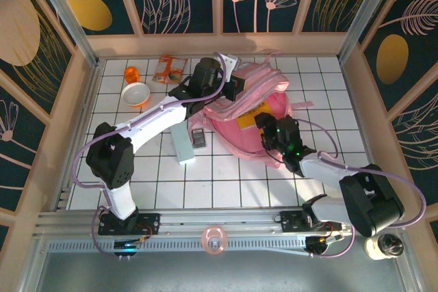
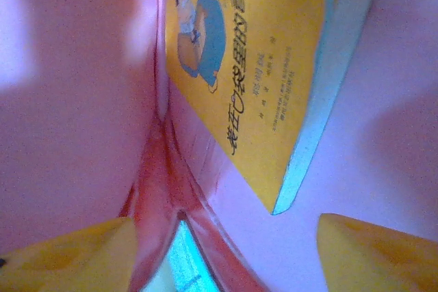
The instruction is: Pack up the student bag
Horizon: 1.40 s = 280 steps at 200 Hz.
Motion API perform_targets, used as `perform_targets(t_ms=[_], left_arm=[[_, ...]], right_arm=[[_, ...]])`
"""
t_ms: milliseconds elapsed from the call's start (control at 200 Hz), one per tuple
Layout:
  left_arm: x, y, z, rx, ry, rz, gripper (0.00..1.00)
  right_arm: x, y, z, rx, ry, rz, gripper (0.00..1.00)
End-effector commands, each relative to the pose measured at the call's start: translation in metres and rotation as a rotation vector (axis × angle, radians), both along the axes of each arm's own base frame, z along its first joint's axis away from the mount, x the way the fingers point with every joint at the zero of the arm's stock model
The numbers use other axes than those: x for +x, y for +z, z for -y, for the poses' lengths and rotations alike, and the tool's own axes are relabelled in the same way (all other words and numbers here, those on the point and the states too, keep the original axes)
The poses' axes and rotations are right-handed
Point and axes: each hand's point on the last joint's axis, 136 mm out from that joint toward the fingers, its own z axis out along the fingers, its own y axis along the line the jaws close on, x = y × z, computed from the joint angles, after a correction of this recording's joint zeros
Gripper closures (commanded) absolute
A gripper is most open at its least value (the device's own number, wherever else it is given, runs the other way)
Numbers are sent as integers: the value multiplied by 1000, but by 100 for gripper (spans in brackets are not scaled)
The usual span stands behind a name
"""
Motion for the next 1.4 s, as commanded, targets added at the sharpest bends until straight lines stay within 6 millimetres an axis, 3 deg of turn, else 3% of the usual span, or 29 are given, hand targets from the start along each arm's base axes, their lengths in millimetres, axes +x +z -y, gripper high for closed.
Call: perform_targets(t_ms=[0,255,565,796,1011,1281,1396], left_arm=[[8,53,-1,-121,5,110,100],[4,52,1,-128,-18,103,100],[1,53,6,-137,-57,114,100],[2,49,5,-114,-57,118,100],[5,42,-3,-47,-23,135,100],[10,58,-4,1,-25,193,100],[2,58,-2,45,-84,237,100]], right_arm=[[5,-7,-1,-17,-8,4,44],[28,-23,-7,-45,-28,-14,46],[60,-25,-18,-57,-30,16,54],[75,-30,-30,-39,-12,20,55],[52,-9,-20,-93,4,53,48],[-9,43,30,-335,9,109,43],[-31,67,49,-426,32,123,41]])
